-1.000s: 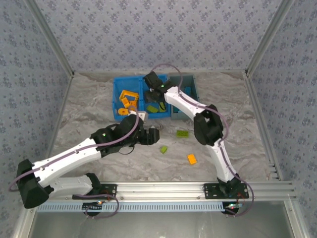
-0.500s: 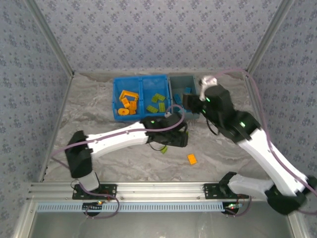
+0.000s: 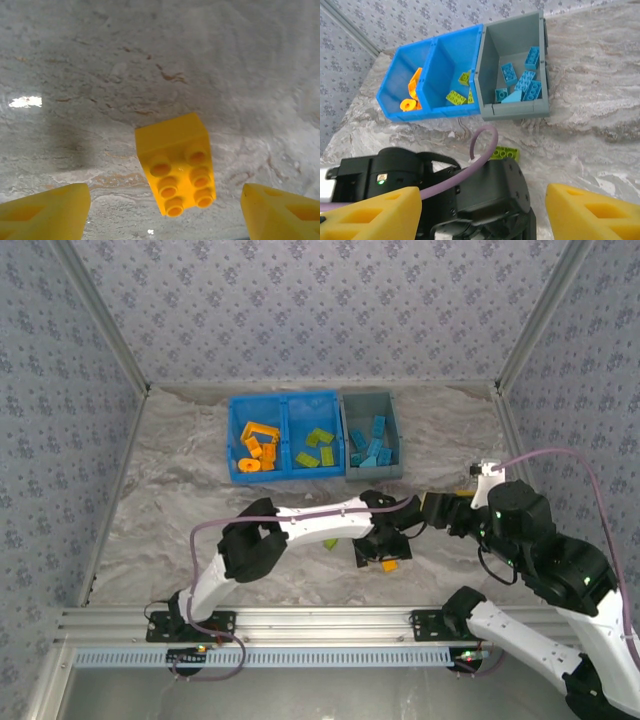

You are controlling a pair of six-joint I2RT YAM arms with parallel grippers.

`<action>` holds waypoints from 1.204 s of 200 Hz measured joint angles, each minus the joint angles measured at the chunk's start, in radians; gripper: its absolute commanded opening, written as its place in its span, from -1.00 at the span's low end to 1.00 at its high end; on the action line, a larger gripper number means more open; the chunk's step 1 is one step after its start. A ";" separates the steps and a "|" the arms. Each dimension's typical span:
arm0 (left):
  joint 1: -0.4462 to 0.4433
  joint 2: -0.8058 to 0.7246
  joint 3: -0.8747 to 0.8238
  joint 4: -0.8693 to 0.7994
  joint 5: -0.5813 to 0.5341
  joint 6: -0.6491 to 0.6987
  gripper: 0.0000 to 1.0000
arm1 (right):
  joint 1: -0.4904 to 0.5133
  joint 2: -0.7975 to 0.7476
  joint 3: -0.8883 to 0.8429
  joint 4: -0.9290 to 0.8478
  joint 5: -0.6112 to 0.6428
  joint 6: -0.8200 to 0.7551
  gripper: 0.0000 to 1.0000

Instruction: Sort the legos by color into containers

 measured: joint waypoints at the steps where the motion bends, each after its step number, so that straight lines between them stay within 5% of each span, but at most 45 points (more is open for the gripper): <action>1: 0.000 0.002 0.003 -0.003 0.000 -0.003 0.53 | 0.000 -0.001 -0.001 -0.002 0.000 0.001 0.36; 39: -0.001 0.043 0.062 -0.037 0.019 -0.083 0.37 | 0.000 -0.011 -0.017 -0.023 -0.003 0.022 0.35; 101: -0.001 0.097 0.096 -0.050 0.045 -0.156 -0.33 | 0.000 -0.035 -0.041 -0.029 -0.003 0.040 0.34; 146: -0.001 0.079 0.091 -0.064 -0.025 -0.152 -0.35 | 0.000 -0.038 -0.041 -0.029 -0.004 0.040 0.35; 180: 0.014 -0.155 -0.092 -0.072 -0.220 -0.115 -0.36 | 0.000 -0.026 -0.053 -0.006 -0.029 0.029 0.34; 209: 0.127 -0.480 -0.260 -0.048 -0.301 -0.028 -0.37 | 0.022 0.055 -0.098 0.043 -0.082 0.005 0.34; 241: 0.417 -0.667 -0.351 0.000 -0.303 0.163 -0.37 | 0.169 0.200 -0.120 0.137 -0.074 -0.018 0.35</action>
